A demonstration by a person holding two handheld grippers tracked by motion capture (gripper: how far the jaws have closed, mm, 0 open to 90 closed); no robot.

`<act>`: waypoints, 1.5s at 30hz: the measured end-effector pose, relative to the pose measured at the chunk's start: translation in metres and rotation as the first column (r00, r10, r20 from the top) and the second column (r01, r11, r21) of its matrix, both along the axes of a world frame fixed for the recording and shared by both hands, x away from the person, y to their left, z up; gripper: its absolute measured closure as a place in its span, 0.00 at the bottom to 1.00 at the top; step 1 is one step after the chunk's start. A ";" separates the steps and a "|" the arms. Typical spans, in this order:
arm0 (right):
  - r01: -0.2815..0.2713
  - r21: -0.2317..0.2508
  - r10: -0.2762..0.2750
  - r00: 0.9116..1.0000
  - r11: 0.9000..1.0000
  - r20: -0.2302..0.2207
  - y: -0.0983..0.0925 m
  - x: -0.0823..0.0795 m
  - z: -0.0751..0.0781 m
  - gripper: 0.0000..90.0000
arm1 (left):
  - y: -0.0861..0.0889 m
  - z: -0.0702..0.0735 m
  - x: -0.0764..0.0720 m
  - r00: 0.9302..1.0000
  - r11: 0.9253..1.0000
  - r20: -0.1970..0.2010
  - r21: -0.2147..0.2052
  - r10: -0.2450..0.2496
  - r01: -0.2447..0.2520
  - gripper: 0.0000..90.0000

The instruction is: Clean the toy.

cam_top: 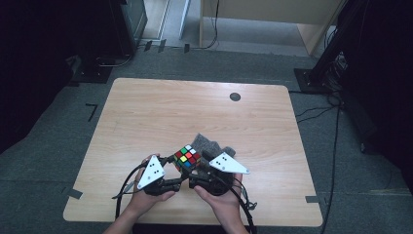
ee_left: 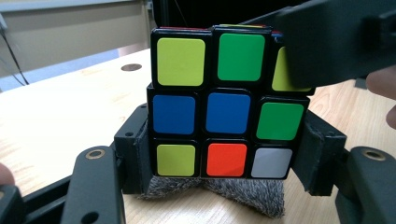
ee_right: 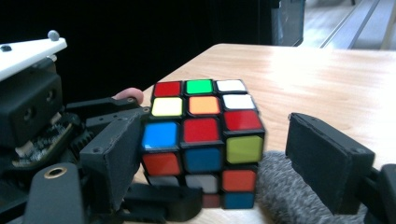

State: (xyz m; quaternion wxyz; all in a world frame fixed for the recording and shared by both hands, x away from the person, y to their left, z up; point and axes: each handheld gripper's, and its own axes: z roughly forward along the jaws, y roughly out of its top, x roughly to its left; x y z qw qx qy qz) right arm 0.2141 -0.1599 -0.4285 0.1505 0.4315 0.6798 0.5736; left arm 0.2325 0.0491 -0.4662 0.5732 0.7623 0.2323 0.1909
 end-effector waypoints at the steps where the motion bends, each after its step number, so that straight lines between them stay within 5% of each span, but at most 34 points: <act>1: 0.000 -0.003 0.000 1.000 1.000 -0.003 0.000 0.000 0.000 0.23 | -0.001 0.000 -0.001 1.000 1.000 0.009 0.003 0.003 -0.003 0.38; 7: 0.001 -0.036 -0.001 1.000 0.999 -0.024 0.004 -0.002 -0.002 0.36 | -0.010 0.000 -0.011 0.997 0.999 0.077 0.048 0.002 -0.006 0.38; 11: 0.024 -0.087 -0.024 1.000 0.996 0.009 0.008 -0.007 -0.001 0.37 | -0.012 0.000 -0.011 0.997 0.999 0.078 0.054 -0.001 -0.003 0.38; 18: 0.047 -0.221 -0.036 0.998 0.974 0.055 0.022 -0.014 -0.003 0.37 | -0.017 0.000 -0.015 0.992 0.995 0.127 0.098 0.021 -0.033 0.34; 31: 0.021 -0.204 -0.023 1.000 0.979 -0.009 0.022 -0.012 -0.006 0.37 | -0.016 0.002 -0.014 0.991 0.995 0.132 0.100 0.009 -0.022 0.34; 36: -0.020 -0.146 0.013 0.999 0.989 -0.047 0.017 -0.007 -0.003 0.29 | -0.013 0.002 -0.011 0.993 0.995 0.113 0.095 0.014 -0.025 0.37; 45: -0.029 -0.048 0.030 1.000 0.998 0.010 -0.001 -0.006 0.011 0.18 | 0.006 0.006 0.003 0.995 0.996 0.049 0.028 0.083 -0.085 0.37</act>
